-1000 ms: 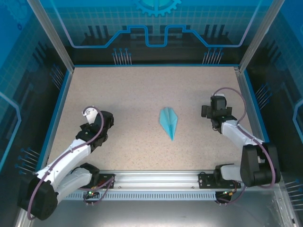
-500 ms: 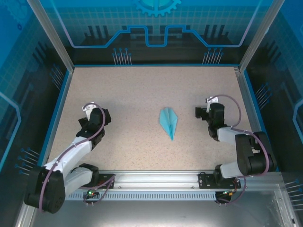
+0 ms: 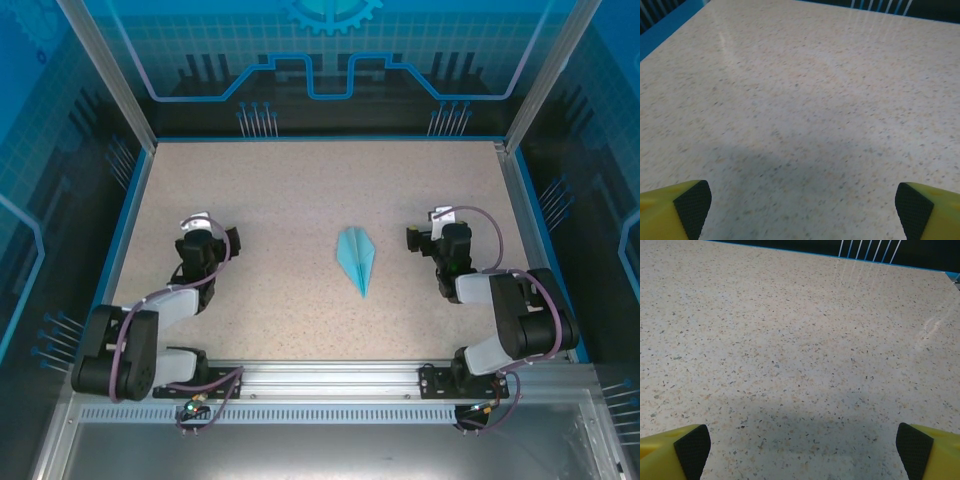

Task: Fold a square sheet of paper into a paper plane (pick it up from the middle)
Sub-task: Reset both arms

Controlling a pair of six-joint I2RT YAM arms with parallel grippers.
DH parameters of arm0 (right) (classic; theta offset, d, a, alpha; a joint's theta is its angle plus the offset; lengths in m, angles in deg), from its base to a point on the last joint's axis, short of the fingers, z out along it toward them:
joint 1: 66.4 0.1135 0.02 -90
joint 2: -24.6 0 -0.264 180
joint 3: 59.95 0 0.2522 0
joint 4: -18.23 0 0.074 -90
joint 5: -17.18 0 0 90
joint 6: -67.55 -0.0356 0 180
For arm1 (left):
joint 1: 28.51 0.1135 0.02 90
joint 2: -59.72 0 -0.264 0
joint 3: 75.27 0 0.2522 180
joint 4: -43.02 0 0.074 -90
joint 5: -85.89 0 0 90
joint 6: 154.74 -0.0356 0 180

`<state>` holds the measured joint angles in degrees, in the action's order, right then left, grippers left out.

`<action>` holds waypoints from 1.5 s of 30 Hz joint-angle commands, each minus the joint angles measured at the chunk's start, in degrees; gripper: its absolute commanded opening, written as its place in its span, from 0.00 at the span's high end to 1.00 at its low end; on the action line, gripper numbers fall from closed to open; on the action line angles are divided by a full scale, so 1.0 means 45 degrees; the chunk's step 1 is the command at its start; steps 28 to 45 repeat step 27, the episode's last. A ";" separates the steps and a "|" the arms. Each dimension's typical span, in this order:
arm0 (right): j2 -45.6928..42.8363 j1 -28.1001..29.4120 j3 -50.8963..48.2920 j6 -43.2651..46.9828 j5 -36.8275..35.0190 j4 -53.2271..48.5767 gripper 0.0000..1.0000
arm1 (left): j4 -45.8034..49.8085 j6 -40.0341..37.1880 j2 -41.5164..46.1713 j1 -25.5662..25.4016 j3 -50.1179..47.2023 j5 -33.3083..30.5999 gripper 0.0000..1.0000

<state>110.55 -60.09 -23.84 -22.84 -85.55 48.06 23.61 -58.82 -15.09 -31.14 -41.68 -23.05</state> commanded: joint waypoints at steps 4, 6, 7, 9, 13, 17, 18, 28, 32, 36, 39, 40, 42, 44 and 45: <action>0.0021 -0.0258 0.0287 -0.0052 0.0329 0.0352 0.00 | -0.2422 -0.0930 -0.1823 0.0777 0.0601 0.3493 0.01; 0.0021 -0.0266 0.0286 -0.0051 0.0329 0.0327 0.01 | -0.3892 -0.1150 -0.2750 0.0761 0.0311 0.3716 0.02; 0.0021 -0.0257 0.0288 -0.0035 0.0323 0.0325 0.01 | -0.3509 -0.0949 -0.2695 0.0761 0.0502 0.3357 0.02; 0.0025 -0.0269 0.0303 -0.0039 0.0349 0.0327 0.01 | -0.3260 -0.0924 -0.2736 0.0761 0.0618 0.3285 0.02; 0.0021 -0.0279 0.0314 -0.0052 0.0359 0.0320 0.01 | -0.3027 -0.0963 -0.2709 0.0689 0.0703 0.3126 0.01; 0.0020 -0.0288 0.0307 -0.0040 0.0358 0.0313 0.01 | -0.3016 -0.1094 -0.2693 0.0403 0.0713 0.2461 0.02; 0.0020 -0.0269 0.0308 -0.0047 0.0350 0.0313 0.01 | -0.2971 -0.1086 -0.2698 0.0371 0.0728 0.2427 0.02; 0.0025 -0.0304 0.0308 -0.0047 0.0425 0.0273 0.01 | -0.2872 -0.1158 -0.2708 0.0370 0.0796 0.2596 0.01; 0.0025 -0.0304 0.0308 -0.0047 0.0425 0.0273 0.01 | -0.2872 -0.1158 -0.2708 0.0370 0.0796 0.2596 0.01; 0.0025 -0.0304 0.0308 -0.0047 0.0425 0.0273 0.01 | -0.2872 -0.1158 -0.2708 0.0370 0.0796 0.2596 0.01; 0.0025 -0.0304 0.0308 -0.0047 0.0425 0.0273 0.01 | -0.2872 -0.1158 -0.2708 0.0370 0.0796 0.2596 0.01; 0.0025 -0.0304 0.0308 -0.0047 0.0425 0.0273 0.01 | -0.2872 -0.1158 -0.2708 0.0370 0.0796 0.2596 0.01; 0.0025 -0.0304 0.0308 -0.0047 0.0425 0.0273 0.01 | -0.2872 -0.1158 -0.2708 0.0370 0.0796 0.2596 0.01; 0.0025 -0.0304 0.0308 -0.0047 0.0425 0.0273 0.01 | -0.2872 -0.1158 -0.2708 0.0370 0.0796 0.2596 0.01; 0.0025 -0.0304 0.0308 -0.0047 0.0425 0.0273 0.01 | -0.2872 -0.1158 -0.2708 0.0370 0.0796 0.2596 0.01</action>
